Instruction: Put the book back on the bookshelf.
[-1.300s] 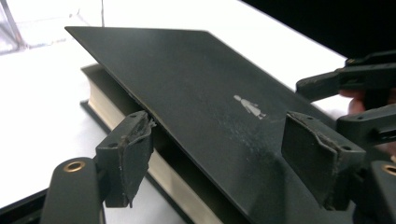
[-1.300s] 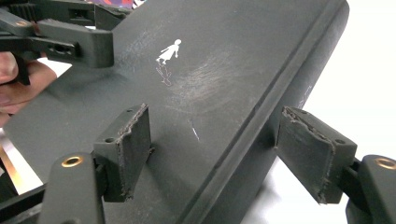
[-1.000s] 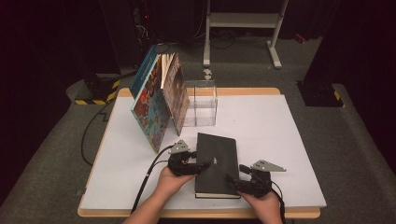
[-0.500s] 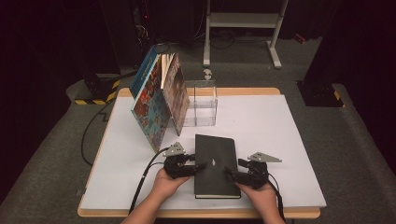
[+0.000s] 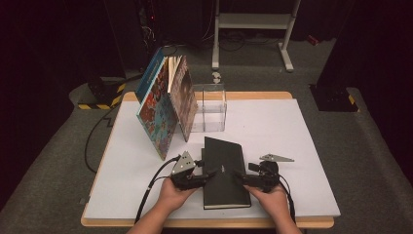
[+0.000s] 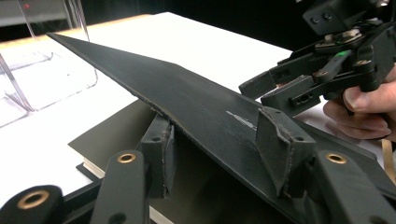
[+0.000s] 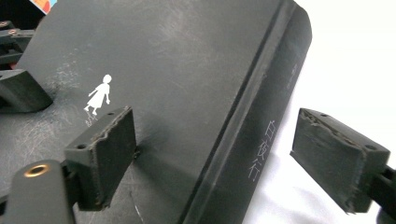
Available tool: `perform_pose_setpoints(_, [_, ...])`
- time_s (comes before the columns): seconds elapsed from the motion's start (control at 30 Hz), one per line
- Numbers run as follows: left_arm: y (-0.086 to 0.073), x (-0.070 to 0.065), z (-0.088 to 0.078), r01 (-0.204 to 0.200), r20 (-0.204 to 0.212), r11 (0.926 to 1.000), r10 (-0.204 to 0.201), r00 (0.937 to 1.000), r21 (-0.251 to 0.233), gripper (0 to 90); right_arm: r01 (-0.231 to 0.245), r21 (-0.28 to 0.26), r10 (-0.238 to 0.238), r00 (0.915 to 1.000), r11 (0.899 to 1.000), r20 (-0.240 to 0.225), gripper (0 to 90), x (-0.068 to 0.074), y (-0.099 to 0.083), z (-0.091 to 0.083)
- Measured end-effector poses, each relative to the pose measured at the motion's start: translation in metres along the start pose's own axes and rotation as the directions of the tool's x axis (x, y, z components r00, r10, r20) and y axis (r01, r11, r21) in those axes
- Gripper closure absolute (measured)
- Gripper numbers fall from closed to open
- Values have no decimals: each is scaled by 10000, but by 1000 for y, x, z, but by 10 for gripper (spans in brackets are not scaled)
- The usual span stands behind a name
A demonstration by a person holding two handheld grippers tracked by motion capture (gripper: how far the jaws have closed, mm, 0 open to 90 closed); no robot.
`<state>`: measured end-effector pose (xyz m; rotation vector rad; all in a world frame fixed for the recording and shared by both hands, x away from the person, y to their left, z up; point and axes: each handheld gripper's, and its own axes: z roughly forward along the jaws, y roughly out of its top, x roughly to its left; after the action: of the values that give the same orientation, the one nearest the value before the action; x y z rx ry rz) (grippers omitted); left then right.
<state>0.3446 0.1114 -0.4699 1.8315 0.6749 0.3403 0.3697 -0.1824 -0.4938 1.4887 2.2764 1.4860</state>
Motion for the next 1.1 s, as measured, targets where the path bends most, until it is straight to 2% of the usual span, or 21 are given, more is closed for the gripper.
perform_pose_setpoints(0.17, [1,-6,-4,-476,-130,9984,473,9988,-303,502,-403,124,409,9972,9991,-621,82,-6,2,3])
perform_pose_setpoints(0.2, [1,-6,-4,-476,-130,9984,473,9988,-303,502,-403,124,409,9972,9991,-621,82,-6,2,3])
perform_pose_setpoints(0.23, [2,-9,-6,-749,-186,9963,742,9971,-413,502,-550,70,554,9946,9985,-880,63,-7,3,4])
perform_pose_setpoints(0.43, [2,-16,-9,-1295,-340,9892,1274,9913,-691,503,-791,130,802,9845,9968,-1561,22,-10,6,8])
perform_pose_setpoints(0.5, [3,-18,-11,-1512,-385,9856,1486,9881,-761,503,-884,247,915,9777,9958,-1891,0,-10,7,11])
perform_pose_setpoints(0.67, [2,-20,-12,-1692,-422,9816,1661,9852,-882,503,-934,374,992,9720,9949,-2129,0,-11,9,11])
perform_pose_setpoints(0.73, [2,-22,-13,-1783,-444,9797,1749,9836,-916,503,-1087,474,1168,9651,9929,-2344,0,-14,8,12])
perform_pose_setpoints(0.8, [2,-22,-13,-1852,-445,9779,1816,9824,-975,503,-1260,640,1388,9524,9900,-2714,0,-16,8,14])
perform_pose_setpoints(0.83, [2,-22,-13,-1865,-432,9774,1831,9822,-994,503,-1275,629,1399,9515,9898,-2738,0,-15,8,14])
perform_pose_setpoints(0.97, [2,-19,-11,-1725,-255,9801,1708,9850,-987,505,-1071,577,1179,9639,9926,-2386,17,-12,10,10])
perform_pose_setpoints(1.0, [2,-19,-11,-1725,-255,9801,1708,9850,-987,506,-1071,577,1179,9639,9926,-2386,17,-12,10,10])
perform_pose_setpoints(1.03, [2,-18,-11,-1637,-187,9820,1627,9865,-946,508,-865,422,937,9705,9954,-2223,44,-11,9,4])
perform_pose_setpoints(1.1, [2,-18,-10,-1576,-159,9834,1568,9875,-898,509,-588,123,601,9778,9982,-2010,68,-8,8,-2])
